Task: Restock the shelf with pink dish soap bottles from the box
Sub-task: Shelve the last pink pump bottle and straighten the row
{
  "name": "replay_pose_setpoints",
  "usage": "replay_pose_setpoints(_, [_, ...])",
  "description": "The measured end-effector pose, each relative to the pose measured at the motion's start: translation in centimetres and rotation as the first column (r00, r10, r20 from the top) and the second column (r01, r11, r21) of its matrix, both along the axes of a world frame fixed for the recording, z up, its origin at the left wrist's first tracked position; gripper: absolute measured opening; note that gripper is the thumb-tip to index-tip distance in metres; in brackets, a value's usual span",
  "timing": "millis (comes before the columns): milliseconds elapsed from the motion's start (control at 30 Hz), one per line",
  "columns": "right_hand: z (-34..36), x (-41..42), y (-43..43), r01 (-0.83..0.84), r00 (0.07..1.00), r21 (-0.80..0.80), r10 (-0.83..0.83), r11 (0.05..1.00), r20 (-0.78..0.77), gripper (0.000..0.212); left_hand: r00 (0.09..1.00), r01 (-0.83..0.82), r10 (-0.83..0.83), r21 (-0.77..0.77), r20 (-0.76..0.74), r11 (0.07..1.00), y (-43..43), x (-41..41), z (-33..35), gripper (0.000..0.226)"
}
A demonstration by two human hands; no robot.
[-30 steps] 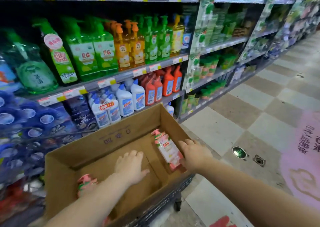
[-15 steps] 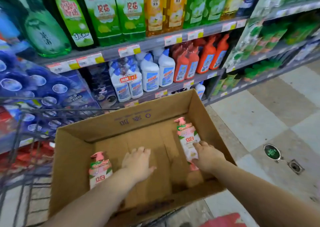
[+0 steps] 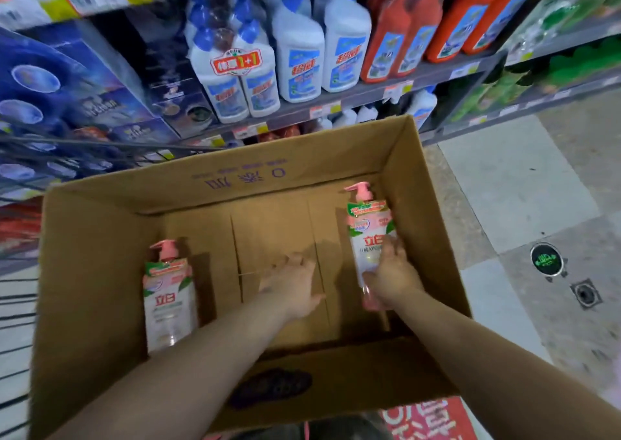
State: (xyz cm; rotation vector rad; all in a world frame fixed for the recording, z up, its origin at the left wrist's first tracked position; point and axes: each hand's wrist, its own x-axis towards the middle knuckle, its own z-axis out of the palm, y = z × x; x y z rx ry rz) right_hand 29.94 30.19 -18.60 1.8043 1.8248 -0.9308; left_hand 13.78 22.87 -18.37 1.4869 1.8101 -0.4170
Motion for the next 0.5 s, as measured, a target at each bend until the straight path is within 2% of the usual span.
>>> replay_pose_setpoints(133, [-1.3, -0.7, 0.2, 0.045, 0.998, 0.077, -0.047, 0.996, 0.034, 0.092, 0.985, -0.132, 0.143, -0.114, 0.095, 0.985, 0.7, 1.5, -1.6, 0.076])
replay_pose_setpoints(200, [-1.9, -1.0, 0.8, 0.095, 0.995, 0.078, -0.096, 0.992, 0.019, 0.088, 0.951, -0.236, 0.264, -0.173, 0.158, 0.956, 0.7, 1.7, -2.5, 0.083])
replay_pose_setpoints(267, [-2.5, -1.3, 1.7, 0.243, 0.969, 0.037, -0.241, 0.969, -0.058, 0.078, 0.913, -0.311, 0.352, -0.204, 0.207, 0.928, 0.7, 1.9, -3.4, 0.09])
replay_pose_setpoints(400, [-4.4, -2.0, 3.3, 0.56, 0.784, -0.07, -0.555, 0.825, -0.277, 0.063, 0.813, -0.449, 0.51, -0.255, 0.281, 0.856, 0.5, 2.1, -5.1, 0.103])
replay_pose_setpoints(500, [-5.8, -2.5, 3.9, 0.696, 0.614, -0.229, -0.729, 0.681, -0.301, 0.061, 0.686, -0.559, 0.641, -0.315, 0.343, 0.767, 0.6, 2.2, -6.7, 0.105])
